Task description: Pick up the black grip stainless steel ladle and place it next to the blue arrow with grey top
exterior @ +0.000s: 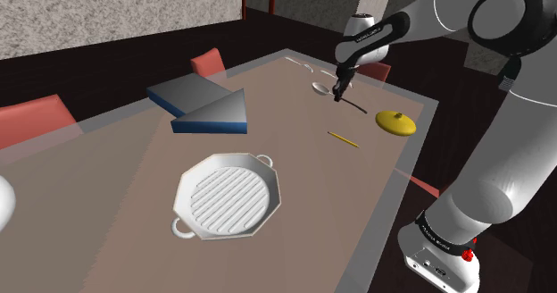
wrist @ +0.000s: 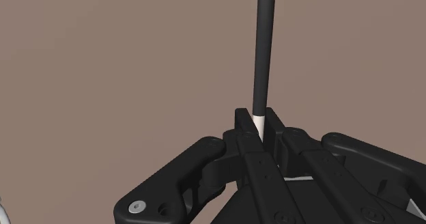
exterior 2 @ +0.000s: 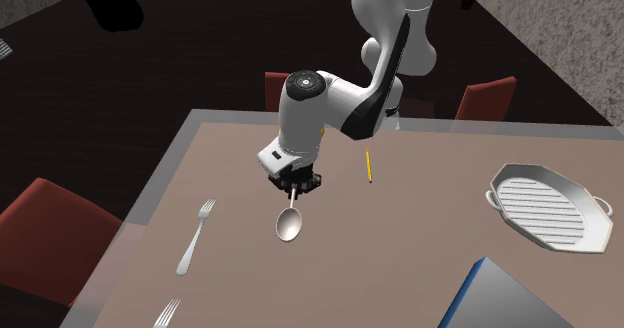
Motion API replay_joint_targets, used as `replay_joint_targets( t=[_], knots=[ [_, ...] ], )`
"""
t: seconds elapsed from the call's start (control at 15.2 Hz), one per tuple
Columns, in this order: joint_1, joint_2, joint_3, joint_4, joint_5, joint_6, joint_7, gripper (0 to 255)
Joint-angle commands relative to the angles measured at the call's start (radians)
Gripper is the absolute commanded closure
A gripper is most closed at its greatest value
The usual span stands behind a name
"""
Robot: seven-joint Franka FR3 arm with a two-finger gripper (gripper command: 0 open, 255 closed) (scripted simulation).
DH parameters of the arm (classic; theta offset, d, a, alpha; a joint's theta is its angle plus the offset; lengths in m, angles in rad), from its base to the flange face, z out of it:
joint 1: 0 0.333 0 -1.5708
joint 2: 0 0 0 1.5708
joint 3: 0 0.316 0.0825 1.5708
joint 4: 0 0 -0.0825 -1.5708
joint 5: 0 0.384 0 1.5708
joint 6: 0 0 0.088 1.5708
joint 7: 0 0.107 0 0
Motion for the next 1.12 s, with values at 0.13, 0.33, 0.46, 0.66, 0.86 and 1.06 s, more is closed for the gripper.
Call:
replay_joint_targets(
  t=[0.13,0.33,0.46,0.66,0.86,1.06],
  knots=[
    [0.003,-0.029,-0.001,0.019,-0.007,-0.047,0.002,255],
    [0.004,-0.048,-0.002,0.037,-0.011,-0.085,0.003,255],
    [0.005,-0.060,-0.002,0.050,-0.013,-0.110,0.003,255],
    [0.006,-0.077,-0.002,0.072,-0.016,-0.147,0.003,255],
    [0.007,-0.091,-0.002,0.095,-0.018,-0.185,0.002,255],
    [0.008,-0.104,-0.002,0.121,-0.020,-0.223,0.001,255]
  ],
)
